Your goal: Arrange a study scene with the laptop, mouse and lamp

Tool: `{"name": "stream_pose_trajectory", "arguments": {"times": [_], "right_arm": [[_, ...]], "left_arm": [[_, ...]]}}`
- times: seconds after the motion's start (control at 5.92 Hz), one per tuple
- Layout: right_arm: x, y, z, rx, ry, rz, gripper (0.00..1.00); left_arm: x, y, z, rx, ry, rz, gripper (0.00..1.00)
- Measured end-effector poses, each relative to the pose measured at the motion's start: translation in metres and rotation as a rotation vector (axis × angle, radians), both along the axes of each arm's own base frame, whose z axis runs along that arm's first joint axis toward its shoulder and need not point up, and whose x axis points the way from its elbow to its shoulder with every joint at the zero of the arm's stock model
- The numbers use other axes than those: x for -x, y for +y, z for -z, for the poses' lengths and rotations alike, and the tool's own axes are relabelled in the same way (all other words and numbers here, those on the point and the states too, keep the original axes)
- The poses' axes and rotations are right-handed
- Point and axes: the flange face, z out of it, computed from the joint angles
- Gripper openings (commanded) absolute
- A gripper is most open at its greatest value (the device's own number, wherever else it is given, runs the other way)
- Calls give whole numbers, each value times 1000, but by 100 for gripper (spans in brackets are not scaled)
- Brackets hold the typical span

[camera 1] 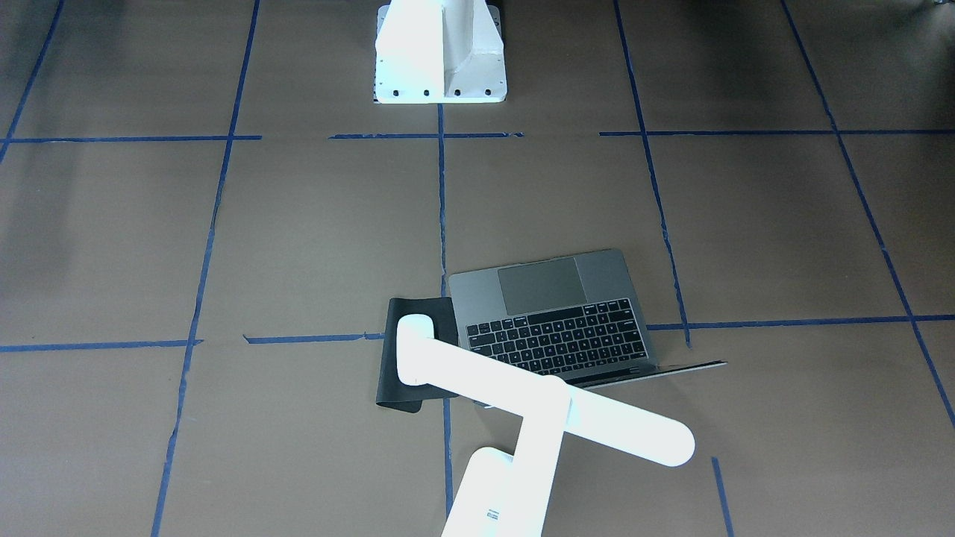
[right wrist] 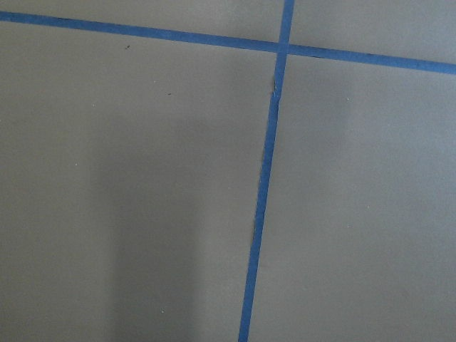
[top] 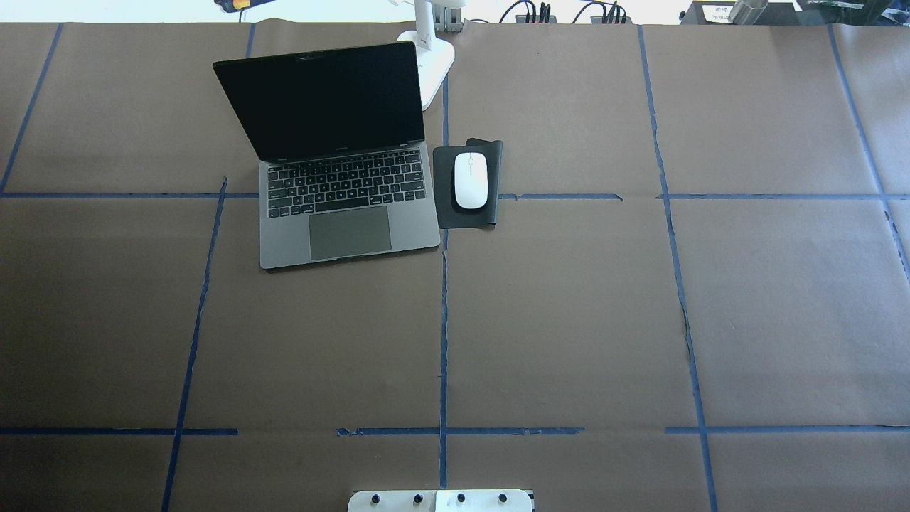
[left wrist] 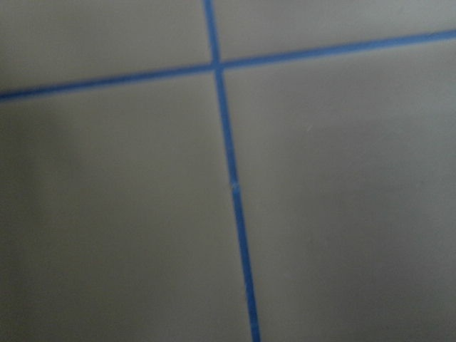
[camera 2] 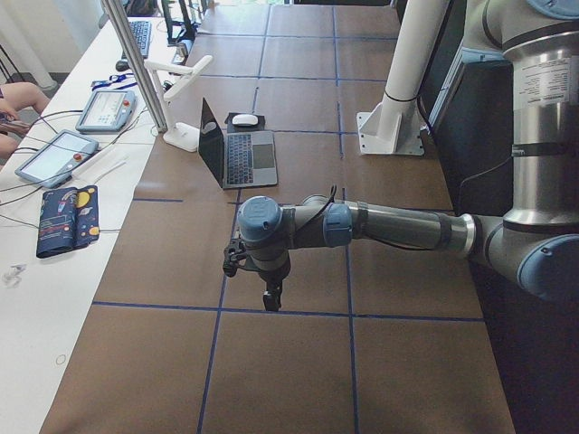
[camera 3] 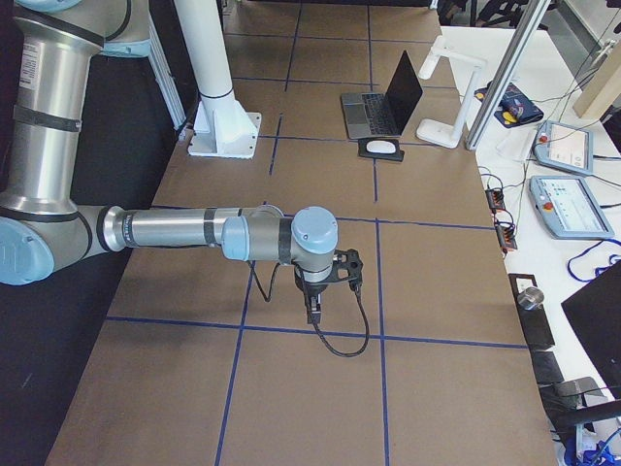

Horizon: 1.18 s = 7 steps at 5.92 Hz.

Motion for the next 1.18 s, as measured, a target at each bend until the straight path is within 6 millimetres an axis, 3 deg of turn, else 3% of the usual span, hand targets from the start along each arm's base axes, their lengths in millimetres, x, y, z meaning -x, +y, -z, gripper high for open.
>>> {"name": "stream_pose_trajectory", "arguments": {"times": [0.34, 1.18], "right_arm": [[0, 0, 0, -2, 0, 2, 100], [0, 0, 2, -13, -1, 0, 100]], "left_arm": [[1, 7, -10, 11, -4, -1, 100], [1, 8, -7, 4, -3, -1, 100]]}}
